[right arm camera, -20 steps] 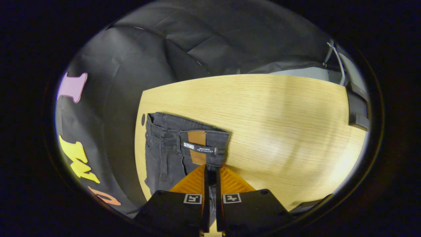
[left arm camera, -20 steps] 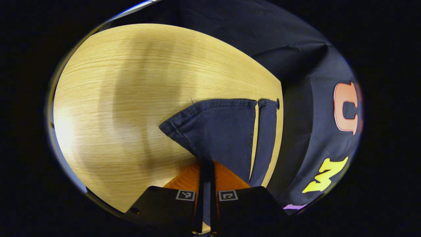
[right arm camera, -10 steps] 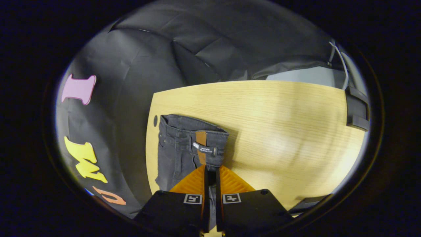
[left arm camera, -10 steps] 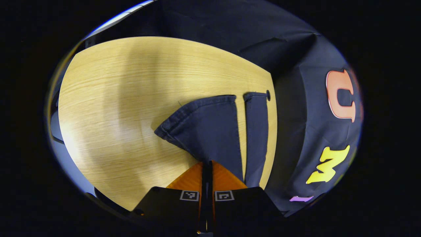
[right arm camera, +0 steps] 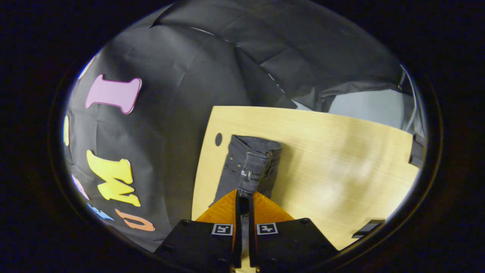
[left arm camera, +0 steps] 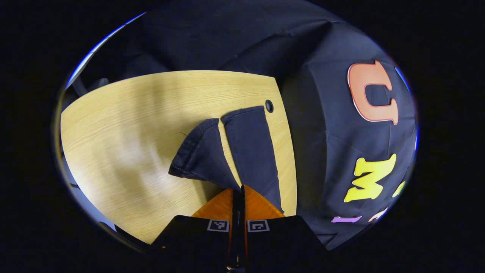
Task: Grasp the waist and the cuffs of the jeans and fold them to make the two legs overlap; first hold the waist and fold one-third of the jeans toward the cuffs, then hold the cuffs and fold the remaining one-third in the same direction to finish folding.
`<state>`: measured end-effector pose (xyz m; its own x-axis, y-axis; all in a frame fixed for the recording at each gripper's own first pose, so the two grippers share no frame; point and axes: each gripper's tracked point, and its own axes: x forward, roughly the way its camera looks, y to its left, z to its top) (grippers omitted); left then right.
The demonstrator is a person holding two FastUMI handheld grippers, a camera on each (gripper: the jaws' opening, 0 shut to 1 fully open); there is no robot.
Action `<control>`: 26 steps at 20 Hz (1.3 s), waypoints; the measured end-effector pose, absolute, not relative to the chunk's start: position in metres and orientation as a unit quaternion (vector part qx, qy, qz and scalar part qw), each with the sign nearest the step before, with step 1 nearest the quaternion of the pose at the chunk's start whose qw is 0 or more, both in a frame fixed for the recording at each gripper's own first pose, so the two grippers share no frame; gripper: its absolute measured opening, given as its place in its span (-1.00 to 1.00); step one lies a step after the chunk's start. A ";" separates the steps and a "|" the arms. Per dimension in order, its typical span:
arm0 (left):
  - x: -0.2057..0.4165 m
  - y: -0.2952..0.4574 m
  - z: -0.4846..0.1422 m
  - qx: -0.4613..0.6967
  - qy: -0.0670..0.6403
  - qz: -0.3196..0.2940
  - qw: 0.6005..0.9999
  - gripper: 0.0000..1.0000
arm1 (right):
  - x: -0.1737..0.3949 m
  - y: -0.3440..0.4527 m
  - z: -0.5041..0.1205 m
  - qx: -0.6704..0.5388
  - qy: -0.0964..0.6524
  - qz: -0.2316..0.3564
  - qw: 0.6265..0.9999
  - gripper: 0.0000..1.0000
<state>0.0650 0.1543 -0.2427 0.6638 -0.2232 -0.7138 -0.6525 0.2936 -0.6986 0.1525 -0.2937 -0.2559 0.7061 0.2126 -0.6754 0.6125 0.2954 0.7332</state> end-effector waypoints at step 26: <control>0.270 0.152 -0.341 -0.489 0.457 0.117 0.733 0.58 | 0.354 -0.252 -0.349 0.506 0.401 -0.131 0.752 0.44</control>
